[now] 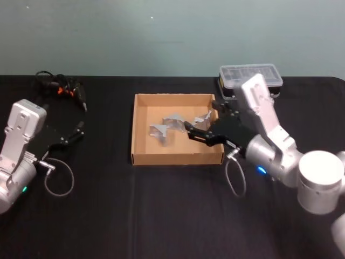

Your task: Use one hand to pick up the angle iron from the table and place it into the box.

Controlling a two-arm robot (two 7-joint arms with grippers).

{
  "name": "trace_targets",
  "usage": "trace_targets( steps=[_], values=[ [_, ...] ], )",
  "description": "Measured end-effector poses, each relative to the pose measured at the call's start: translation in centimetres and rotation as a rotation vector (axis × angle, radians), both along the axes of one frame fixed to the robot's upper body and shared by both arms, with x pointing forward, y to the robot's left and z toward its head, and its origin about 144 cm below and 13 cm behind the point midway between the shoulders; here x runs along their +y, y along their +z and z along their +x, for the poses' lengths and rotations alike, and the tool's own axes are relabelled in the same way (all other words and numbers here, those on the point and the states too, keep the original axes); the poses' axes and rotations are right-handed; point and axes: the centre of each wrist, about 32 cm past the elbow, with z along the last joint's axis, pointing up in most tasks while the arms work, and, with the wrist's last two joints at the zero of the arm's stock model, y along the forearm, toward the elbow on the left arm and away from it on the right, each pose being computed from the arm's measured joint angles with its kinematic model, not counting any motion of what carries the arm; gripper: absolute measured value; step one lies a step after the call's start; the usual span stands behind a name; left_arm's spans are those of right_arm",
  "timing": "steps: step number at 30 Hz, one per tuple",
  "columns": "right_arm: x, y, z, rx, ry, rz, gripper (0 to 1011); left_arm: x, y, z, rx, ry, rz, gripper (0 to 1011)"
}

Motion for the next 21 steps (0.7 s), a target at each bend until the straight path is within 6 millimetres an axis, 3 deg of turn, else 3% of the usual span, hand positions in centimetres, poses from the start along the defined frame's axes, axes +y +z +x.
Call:
trace_targets(
  steps=[9, 21],
  values=[
    [-0.9, -2.0, -1.3, 0.005, -0.022, 0.037, 1000, 0.0, 0.0, 0.0, 0.000, 0.000, 0.000, 1011],
    [-0.9, -1.8, -1.3, 0.000, -0.022, 0.036, 1000, 0.0, 0.0, 0.0, 0.000, 0.000, 0.000, 1012]
  ],
)
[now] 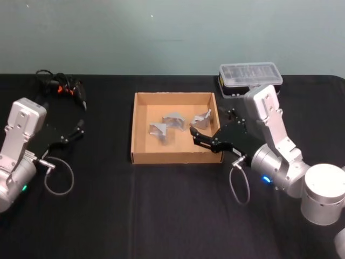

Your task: Use one hand to pick up the angle iron from the table and place it into the box.

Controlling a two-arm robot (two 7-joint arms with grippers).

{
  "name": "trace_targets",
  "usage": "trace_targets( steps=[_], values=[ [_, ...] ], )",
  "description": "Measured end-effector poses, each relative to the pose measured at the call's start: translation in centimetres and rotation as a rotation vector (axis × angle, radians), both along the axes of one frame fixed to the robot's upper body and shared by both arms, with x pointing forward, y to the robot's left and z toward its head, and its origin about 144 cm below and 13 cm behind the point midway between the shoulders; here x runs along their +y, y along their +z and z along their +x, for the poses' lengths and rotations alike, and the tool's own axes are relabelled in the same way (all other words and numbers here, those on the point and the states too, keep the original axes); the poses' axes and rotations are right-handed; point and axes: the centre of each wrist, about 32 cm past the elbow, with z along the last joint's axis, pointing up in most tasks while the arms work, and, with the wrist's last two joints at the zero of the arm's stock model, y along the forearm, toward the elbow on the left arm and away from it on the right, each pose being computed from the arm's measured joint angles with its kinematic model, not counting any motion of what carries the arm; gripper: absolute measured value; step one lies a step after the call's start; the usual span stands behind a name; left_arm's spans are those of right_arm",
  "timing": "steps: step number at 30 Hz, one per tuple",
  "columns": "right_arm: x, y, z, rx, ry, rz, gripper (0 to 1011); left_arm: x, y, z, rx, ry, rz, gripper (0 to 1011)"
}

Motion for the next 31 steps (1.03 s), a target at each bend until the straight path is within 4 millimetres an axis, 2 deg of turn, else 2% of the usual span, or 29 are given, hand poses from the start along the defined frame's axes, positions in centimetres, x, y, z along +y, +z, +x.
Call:
trace_targets(
  steps=[31],
  values=[
    [0.03, 0.15, 0.01, -0.004, -0.003, -0.002, 1000, 0.00, 0.00, 0.00, 0.000, 0.000, 0.000, 1011]
  ],
)
